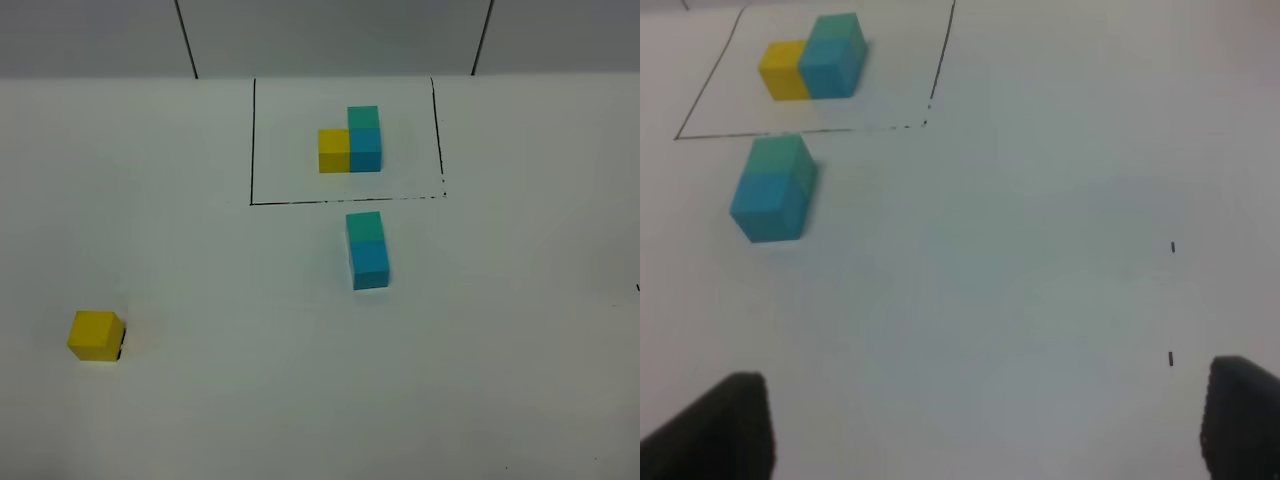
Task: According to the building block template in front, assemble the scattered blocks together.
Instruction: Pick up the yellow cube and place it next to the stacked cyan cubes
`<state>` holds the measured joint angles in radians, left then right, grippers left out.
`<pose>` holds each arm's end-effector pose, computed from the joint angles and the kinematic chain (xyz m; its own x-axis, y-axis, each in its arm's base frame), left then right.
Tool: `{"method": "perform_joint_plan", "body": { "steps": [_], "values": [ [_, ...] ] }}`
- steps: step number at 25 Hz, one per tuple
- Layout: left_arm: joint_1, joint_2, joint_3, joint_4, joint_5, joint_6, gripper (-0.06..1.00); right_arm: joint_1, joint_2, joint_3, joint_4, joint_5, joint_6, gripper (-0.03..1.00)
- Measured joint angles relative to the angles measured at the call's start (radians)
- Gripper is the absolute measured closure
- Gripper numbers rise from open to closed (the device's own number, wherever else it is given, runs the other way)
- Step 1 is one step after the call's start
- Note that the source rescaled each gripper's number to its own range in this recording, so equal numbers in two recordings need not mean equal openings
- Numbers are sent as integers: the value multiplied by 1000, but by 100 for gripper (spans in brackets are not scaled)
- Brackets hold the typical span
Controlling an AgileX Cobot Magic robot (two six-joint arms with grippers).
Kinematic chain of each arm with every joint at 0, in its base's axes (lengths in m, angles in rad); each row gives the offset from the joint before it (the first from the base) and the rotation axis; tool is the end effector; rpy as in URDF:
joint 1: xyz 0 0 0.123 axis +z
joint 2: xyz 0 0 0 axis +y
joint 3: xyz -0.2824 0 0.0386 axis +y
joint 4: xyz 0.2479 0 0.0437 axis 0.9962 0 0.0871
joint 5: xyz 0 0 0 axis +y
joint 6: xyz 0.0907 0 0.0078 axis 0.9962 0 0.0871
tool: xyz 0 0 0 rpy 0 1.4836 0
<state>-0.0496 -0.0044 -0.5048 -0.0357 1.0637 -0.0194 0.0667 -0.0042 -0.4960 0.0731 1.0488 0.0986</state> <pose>-0.0064 -0.0025 0.2783 -0.4522 -0.0143 -0.8918 0.0608 0.9970 -0.0468 -0.0050 0.0054 0.2772 -0.4557 0.1043 -0.8840 -0.0623 0.9869 0.1485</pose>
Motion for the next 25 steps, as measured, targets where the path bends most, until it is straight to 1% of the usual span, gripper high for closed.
{"method": "perform_joint_plan", "body": {
  "steps": [20, 23, 25],
  "values": [
    [0, 4, 0, 3, 0, 0, 10, 0, 0, 0, 0, 0, 0, 23],
    [0, 54, 0, 21, 1, 0, 10, 0, 0, 0, 0, 0, 0, 23],
    [0, 144, -9, 42, 14, 1, 9, 0, 0, 0, 0, 0, 0, 23]
  ]
}}
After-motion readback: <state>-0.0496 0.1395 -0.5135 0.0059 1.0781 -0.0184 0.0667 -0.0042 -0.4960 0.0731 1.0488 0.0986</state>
